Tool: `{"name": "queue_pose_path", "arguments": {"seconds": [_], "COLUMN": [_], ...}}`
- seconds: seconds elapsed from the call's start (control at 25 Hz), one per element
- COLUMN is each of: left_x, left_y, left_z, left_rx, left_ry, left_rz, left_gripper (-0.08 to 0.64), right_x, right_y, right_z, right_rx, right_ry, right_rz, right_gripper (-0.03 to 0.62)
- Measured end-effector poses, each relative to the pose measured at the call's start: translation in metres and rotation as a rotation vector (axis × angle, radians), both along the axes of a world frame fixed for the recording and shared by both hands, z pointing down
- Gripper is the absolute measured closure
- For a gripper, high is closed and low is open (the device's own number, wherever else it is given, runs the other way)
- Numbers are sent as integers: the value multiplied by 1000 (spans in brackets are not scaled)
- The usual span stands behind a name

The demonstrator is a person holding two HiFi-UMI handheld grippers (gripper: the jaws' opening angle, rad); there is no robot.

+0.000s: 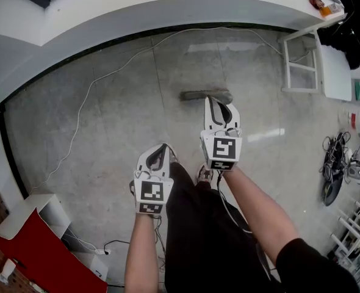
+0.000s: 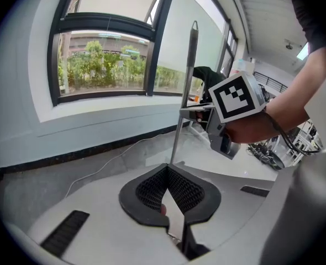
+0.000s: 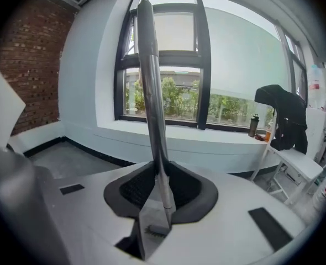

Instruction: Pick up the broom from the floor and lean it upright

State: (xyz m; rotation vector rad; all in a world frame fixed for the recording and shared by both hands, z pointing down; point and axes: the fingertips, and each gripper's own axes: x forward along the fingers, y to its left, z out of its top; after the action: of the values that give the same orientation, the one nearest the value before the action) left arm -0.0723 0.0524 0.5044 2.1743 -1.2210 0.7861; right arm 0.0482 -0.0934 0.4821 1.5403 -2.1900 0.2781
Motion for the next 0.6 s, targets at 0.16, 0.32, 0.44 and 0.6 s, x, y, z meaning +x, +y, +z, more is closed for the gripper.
{"name": "queue_pose_path", "arguments": {"seconds": [0.16, 0.32, 0.44, 0.6], "left_x": [-1, 1, 3, 0], "left_y": [2, 3, 3, 5], "left_z": [2, 4, 4, 8], "left_rx": [-3, -5, -2, -5], "left_ry": [-3, 4, 11, 15], "left_rz": [-4, -10, -7, -15], "left_gripper": [554, 554, 554, 554], "right_x": [-9, -15, -17, -20], "right_y": [5, 18, 26, 26], "right_z": [4, 10, 15, 16], "right_rx": [27, 9, -6, 12], "right_ry": [94, 146, 163, 185], "right_rz": [-90, -133, -151, -173], "right_gripper": [518, 518, 518, 518]}}
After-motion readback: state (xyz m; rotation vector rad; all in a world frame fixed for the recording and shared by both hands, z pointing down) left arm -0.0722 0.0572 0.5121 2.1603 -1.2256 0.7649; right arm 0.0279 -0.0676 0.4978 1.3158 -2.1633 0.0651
